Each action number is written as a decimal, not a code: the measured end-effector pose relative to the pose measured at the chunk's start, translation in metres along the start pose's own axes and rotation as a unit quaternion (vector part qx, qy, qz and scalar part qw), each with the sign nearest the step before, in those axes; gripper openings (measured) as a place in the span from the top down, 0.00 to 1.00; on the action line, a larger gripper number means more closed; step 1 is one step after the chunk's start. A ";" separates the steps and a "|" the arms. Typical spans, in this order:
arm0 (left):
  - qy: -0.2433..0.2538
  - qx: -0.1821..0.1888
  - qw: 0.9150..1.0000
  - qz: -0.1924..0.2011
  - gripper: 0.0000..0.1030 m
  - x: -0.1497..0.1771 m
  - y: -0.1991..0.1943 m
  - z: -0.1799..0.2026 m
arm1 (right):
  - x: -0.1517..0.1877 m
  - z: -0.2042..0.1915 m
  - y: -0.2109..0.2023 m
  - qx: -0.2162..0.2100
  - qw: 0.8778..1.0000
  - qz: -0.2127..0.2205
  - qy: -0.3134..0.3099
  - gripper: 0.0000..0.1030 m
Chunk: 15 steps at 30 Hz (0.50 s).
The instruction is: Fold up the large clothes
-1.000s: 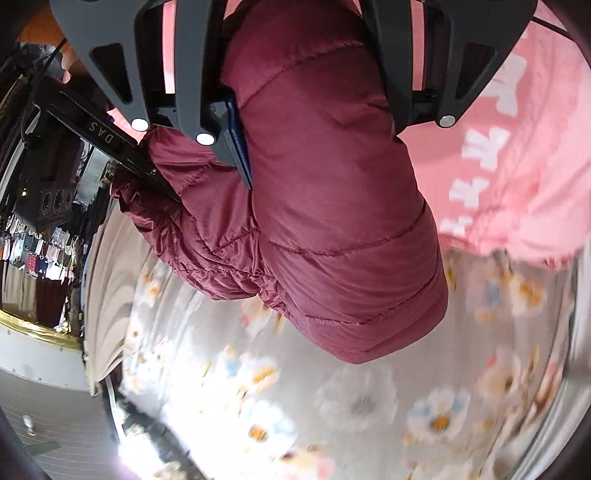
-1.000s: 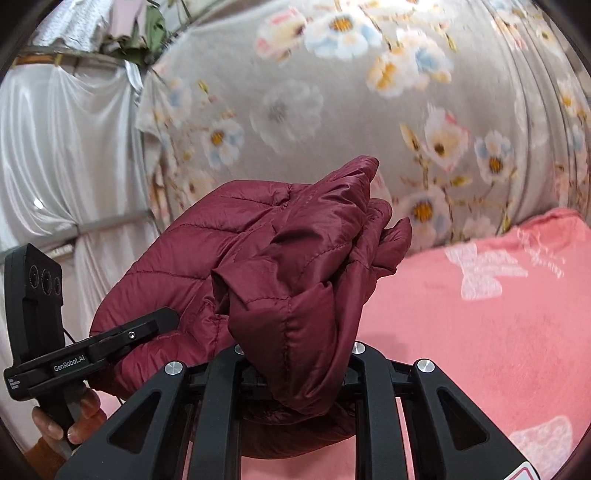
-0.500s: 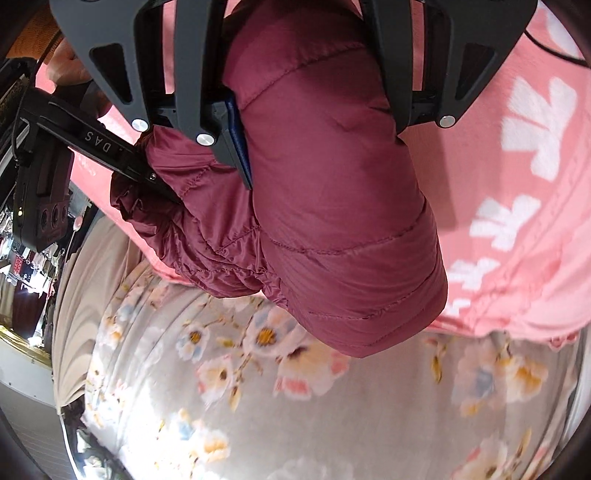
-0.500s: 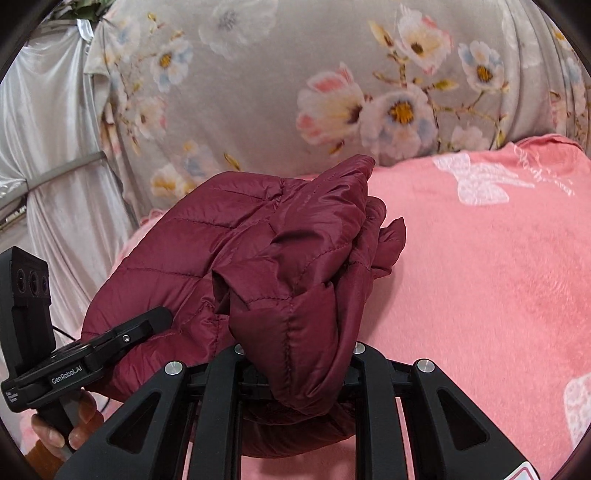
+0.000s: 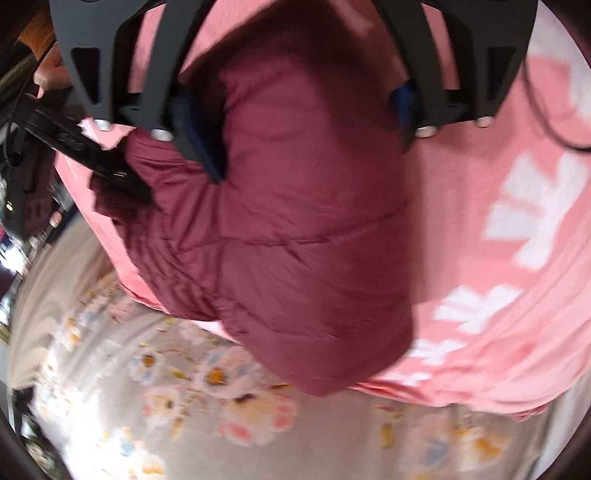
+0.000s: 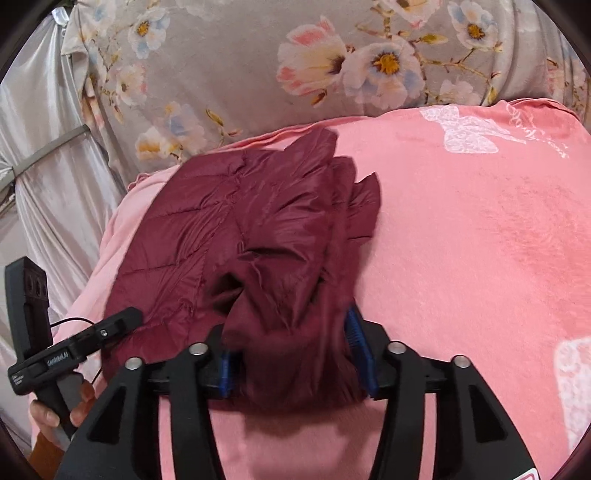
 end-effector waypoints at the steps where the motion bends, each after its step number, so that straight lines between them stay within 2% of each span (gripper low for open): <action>1: -0.007 -0.013 1.000 0.005 0.13 0.000 -0.008 -0.007 | -0.001 0.001 -0.013 0.003 1.000 0.011 0.000 0.43; 3: -0.034 -0.052 0.998 0.016 0.13 -0.002 -0.036 -0.025 | -0.008 -0.003 -0.043 0.007 0.999 0.043 -0.009 0.45; 4: -0.045 -0.069 0.996 0.020 0.13 -0.005 -0.046 -0.031 | -0.012 -0.009 -0.051 0.009 0.999 0.051 -0.017 0.52; 5: -0.063 -0.094 0.993 0.029 0.13 -0.011 -0.060 -0.038 | -0.015 -0.015 -0.052 0.012 0.998 0.049 -0.026 0.73; 6: -0.077 -0.107 0.990 0.040 0.15 -0.018 -0.074 -0.038 | -0.018 -0.025 -0.048 0.016 0.998 0.040 -0.040 0.88; 8: -0.092 -0.111 0.988 0.049 0.20 -0.030 -0.086 -0.029 | -0.021 -0.041 -0.038 0.021 0.997 0.032 -0.068 0.97; 11: -0.079 -0.112 0.990 0.024 0.22 -0.033 -0.077 0.003 | -0.014 -0.050 -0.013 0.061 0.992 0.013 -0.111 1.00; 15: -0.053 -0.151 0.987 -0.009 0.22 -0.009 -0.048 0.024 | -0.007 -0.025 0.004 0.094 0.992 -0.001 -0.088 1.00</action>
Point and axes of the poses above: each gripper's, at about its wrist camera, not at the fingertips, and y roughly the way its jaws point, z to its right, x to its underside, the point moved 8 cm from there along y, roughly the way its jaws point, and after that the axes turned 6 degrees about -x, right-handed, at the moved point
